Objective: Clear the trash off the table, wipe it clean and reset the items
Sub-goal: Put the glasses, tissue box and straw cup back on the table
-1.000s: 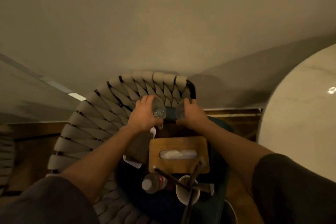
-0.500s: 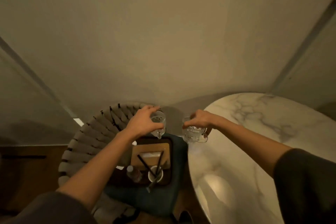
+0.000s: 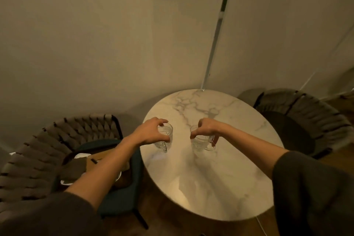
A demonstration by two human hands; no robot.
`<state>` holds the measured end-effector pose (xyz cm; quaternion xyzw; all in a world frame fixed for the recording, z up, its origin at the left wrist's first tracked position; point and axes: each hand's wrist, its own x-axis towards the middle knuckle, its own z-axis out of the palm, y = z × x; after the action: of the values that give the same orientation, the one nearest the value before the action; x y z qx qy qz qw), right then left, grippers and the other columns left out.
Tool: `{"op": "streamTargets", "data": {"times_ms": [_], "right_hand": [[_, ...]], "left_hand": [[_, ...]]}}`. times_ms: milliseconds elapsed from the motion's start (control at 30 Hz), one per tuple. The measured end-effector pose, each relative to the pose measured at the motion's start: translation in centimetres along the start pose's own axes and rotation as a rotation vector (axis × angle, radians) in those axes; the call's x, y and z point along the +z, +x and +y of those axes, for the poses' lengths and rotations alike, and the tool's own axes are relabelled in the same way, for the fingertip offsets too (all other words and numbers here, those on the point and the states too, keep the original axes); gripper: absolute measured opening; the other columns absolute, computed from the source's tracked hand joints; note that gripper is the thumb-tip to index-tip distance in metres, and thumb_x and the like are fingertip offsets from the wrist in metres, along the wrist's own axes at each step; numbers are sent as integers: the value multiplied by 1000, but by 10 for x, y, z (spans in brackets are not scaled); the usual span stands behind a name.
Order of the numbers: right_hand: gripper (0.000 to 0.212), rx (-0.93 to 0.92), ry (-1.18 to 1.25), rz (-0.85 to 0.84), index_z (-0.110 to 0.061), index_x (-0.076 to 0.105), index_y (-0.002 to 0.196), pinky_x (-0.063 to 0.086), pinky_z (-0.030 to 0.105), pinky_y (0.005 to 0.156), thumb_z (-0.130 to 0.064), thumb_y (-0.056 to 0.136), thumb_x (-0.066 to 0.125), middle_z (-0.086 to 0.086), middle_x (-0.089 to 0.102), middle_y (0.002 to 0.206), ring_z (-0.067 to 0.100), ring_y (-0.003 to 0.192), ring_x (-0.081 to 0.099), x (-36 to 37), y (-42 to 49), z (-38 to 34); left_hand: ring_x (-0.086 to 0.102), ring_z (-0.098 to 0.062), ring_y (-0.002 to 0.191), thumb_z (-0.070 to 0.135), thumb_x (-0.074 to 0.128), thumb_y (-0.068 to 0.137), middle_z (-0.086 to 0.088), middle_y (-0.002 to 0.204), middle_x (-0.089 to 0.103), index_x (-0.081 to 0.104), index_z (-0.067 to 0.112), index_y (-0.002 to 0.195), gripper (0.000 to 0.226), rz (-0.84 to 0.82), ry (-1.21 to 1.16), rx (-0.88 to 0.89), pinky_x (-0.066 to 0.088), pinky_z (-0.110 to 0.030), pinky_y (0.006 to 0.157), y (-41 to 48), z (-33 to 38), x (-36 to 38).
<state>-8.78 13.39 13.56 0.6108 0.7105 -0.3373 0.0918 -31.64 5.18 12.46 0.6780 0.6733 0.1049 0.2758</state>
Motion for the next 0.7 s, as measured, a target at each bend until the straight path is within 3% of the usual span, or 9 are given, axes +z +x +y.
{"op": "streamTargets", "data": {"times_ms": [233, 300, 400, 567, 700], "right_hand": [[67, 132, 174, 110, -6, 51, 118, 59, 44, 50, -44, 70, 79, 15, 53, 113, 30, 74, 62, -35, 26, 112], [74, 157, 197, 132, -9, 47, 125, 57, 37, 46, -46, 69, 79, 12, 52, 116, 28, 79, 59, -42, 47, 146], [78, 133, 186, 144, -11, 45, 128, 58, 38, 57, -48, 69, 80, 12, 52, 123, 30, 95, 58, -51, 90, 186], [85, 57, 204, 128, -12, 43, 129, 53, 32, 42, -53, 65, 80, 15, 48, 126, 36, 105, 57, -76, 174, 212], [96, 63, 195, 29, -11, 34, 138, 59, 39, 55, -53, 66, 80, 16, 39, 135, 39, 117, 52, -76, 218, 211]], "left_hand": [[52, -22, 117, 50, 78, 62, -1, 129, 51, 44, 31, 140, 87, -3, -6, 20, 47, -41, 96, 75, 63, 62], [52, -22, 119, 52, 79, 59, 0, 131, 49, 44, 32, 139, 89, -4, -16, -9, 47, -41, 97, 101, 78, 84], [50, -23, 121, 52, 80, 59, 0, 132, 47, 44, 32, 139, 90, -3, -8, -61, 47, -40, 96, 146, 95, 112], [48, -26, 119, 49, 80, 61, 0, 137, 43, 41, 31, 140, 90, 65, -18, -188, 48, -40, 94, 219, 113, 143], [43, -26, 123, 46, 80, 64, 0, 140, 39, 38, 31, 142, 89, 53, 34, -243, 49, -41, 93, 246, 122, 165]]}}
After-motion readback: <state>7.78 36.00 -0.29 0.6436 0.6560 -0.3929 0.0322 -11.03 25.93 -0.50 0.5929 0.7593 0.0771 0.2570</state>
